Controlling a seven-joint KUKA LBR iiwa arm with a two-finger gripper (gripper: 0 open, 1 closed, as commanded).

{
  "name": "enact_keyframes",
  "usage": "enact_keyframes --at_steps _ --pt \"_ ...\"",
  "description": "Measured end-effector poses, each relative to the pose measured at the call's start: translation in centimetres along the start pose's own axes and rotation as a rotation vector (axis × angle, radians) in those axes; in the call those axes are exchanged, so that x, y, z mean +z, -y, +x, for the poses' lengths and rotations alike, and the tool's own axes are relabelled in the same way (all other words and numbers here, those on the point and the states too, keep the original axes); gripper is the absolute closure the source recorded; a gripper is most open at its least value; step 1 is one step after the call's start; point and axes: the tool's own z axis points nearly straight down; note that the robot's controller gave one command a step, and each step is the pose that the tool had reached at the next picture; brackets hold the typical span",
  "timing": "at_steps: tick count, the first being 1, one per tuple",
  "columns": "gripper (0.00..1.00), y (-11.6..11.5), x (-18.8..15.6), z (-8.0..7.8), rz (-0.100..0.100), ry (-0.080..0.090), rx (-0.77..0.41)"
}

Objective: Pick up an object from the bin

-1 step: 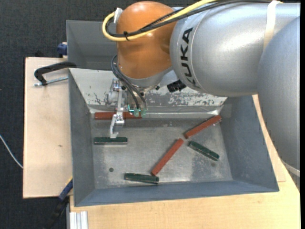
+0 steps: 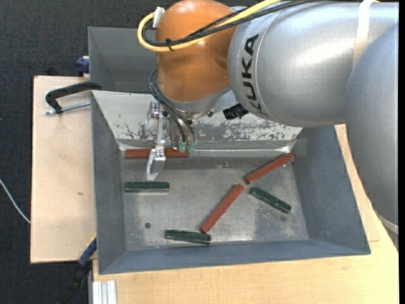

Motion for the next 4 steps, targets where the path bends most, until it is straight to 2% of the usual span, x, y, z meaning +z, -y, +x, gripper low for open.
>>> enact_keyframes --at_steps 1,2,3,4 --pt "0.00 0.3 5.1 3.1 0.000 0.003 -0.073" --pt "0.00 2.3 12.6 4.3 0.000 0.002 -0.133" --pt "1.00 2.7 15.7 -1.8 0.001 -0.002 -0.293" --pt "1.00 2.7 15.7 -1.8 0.001 -0.001 -0.293"
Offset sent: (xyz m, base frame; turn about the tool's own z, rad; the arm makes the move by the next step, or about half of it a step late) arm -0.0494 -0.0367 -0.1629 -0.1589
